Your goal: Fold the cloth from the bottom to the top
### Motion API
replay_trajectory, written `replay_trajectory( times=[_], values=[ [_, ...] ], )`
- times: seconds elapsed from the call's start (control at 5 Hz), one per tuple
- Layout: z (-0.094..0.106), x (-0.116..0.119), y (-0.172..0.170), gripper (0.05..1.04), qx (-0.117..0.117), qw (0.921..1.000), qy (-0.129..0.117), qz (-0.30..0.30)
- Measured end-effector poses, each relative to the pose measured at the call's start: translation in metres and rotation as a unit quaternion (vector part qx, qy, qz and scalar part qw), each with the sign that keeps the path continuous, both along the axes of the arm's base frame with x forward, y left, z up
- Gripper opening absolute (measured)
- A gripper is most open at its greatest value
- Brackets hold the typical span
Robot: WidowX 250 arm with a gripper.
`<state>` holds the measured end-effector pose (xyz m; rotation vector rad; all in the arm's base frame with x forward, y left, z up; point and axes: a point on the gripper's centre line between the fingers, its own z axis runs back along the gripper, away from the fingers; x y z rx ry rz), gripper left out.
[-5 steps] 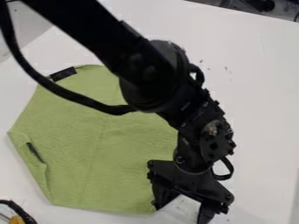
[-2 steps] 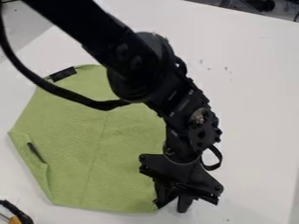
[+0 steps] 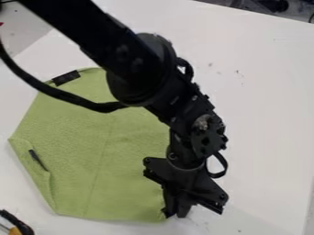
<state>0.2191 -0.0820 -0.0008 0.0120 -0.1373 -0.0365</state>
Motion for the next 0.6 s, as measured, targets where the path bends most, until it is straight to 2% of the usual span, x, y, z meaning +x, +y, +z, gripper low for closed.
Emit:
replay_trajectory(
  times=[0.2,0.6],
  values=[
    [0.001,0.003,0.005,0.072,-0.004,1.0000,0.000,0.001],
    [0.038,0.032,0.047,0.054,0.045,0.9973,0.056,0.012]
  ],
)
